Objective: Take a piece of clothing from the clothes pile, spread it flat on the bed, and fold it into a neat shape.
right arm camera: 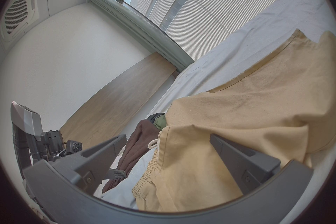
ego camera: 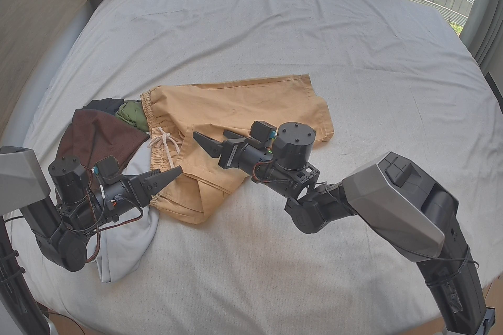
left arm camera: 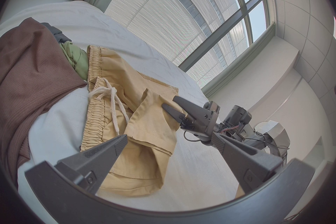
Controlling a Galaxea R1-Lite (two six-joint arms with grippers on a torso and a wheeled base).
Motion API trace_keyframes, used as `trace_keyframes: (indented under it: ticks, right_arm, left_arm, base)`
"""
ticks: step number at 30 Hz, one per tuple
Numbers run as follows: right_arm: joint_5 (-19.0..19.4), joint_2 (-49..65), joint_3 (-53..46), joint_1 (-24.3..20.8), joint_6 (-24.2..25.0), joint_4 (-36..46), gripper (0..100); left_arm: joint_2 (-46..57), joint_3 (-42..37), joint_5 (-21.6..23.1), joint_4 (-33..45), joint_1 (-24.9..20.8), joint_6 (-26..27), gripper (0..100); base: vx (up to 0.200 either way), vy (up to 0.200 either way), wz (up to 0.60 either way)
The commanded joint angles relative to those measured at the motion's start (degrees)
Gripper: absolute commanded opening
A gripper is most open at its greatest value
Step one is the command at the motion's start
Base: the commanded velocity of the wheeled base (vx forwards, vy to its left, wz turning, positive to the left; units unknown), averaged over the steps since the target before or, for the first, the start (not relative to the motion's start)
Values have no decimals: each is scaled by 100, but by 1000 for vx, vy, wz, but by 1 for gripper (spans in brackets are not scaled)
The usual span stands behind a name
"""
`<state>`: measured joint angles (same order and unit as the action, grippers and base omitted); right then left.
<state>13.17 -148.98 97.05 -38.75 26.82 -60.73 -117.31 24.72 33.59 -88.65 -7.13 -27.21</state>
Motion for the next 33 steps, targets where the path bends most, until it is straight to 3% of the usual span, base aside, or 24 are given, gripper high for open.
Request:
trace_keyframes:
  ticks: [1, 5, 11, 33]
  right_arm:
    - [-7, 695, -916, 105, -19, -246, 100]
    - [-7, 1187, -1971, 149, -274, -404, 100]
    - [-51, 1310, -2806, 202, -353, -545, 100]
    - [-156, 713, -3113, 210, -344, -554, 100]
  left_arm:
    - [-20, 6, -1, -3, 1, -4, 100]
    - [6, 6, -1, -12, 10, -4, 100]
    - [33, -3, -1, -12, -8, -4, 100]
    - [42, -11, -1, -12, 19, 23, 100]
  base:
    - [0, 0, 0]
    - [0, 0, 0]
    - [0, 0, 0]
    - [0, 0, 0]
